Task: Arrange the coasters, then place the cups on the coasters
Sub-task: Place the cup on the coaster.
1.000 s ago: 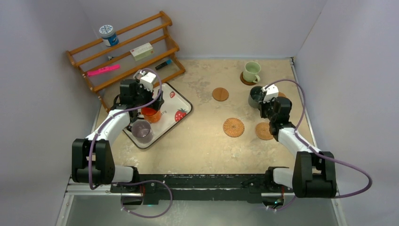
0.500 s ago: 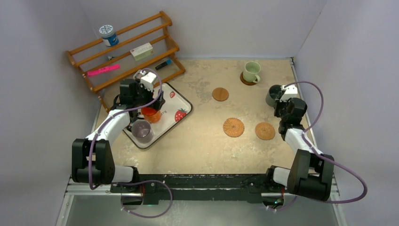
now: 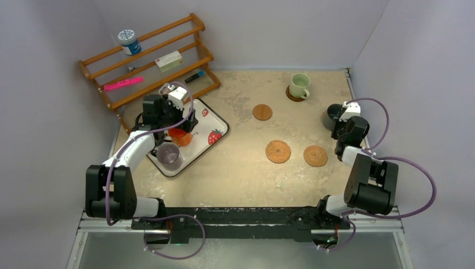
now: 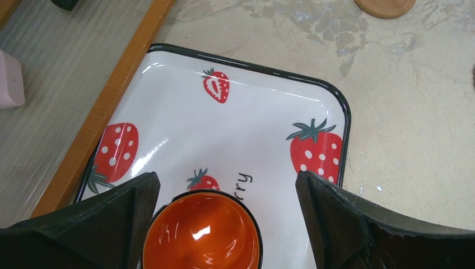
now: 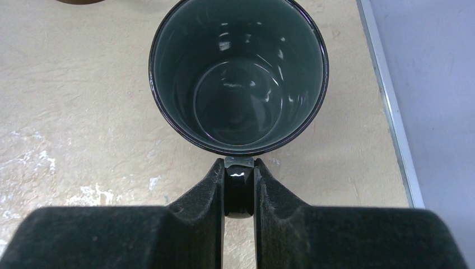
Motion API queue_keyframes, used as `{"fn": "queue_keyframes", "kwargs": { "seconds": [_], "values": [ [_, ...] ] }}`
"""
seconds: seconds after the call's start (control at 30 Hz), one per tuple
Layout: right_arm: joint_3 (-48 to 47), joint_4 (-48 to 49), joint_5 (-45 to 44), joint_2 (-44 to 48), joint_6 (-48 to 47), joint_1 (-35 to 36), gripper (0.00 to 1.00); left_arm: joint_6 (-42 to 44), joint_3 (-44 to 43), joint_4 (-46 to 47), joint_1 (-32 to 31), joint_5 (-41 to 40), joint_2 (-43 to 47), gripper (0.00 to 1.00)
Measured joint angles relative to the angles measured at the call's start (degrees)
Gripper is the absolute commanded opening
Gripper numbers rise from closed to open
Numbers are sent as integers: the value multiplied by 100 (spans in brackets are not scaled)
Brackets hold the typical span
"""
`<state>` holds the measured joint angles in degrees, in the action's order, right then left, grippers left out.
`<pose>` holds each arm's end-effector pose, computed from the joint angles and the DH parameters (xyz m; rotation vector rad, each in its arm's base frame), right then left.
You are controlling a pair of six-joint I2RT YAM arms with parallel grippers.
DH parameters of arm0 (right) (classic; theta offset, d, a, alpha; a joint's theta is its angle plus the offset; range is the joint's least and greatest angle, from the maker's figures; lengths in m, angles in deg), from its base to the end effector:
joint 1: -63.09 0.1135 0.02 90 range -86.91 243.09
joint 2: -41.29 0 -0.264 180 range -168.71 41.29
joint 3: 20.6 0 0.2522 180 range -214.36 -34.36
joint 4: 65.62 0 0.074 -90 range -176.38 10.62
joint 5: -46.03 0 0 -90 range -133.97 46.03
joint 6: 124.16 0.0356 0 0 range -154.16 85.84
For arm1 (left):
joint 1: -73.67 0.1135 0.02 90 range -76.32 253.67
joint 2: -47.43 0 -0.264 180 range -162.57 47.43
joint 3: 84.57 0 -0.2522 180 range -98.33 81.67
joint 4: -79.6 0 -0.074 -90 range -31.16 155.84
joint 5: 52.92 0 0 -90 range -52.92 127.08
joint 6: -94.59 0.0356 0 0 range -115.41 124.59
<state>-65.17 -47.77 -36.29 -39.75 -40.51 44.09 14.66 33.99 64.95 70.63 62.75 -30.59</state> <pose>0.2713 -0.0884 0.1895 0.1179 1.8928 -0.1745 0.2964 -0.0312 0.2448 0.4987 2.0204 -0.3981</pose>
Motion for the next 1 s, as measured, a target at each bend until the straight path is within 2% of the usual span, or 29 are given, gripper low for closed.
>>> {"fn": "queue_keyframes", "kwargs": {
  "seconds": [0.37,1.0],
  "values": [
    [-485,249,90,-490,109,-94,0,0,35,0,0,98,0,100],
    [-1075,66,111,-1169,184,-101,0,0,35,31,0,118,-2,100]
  ]
}}
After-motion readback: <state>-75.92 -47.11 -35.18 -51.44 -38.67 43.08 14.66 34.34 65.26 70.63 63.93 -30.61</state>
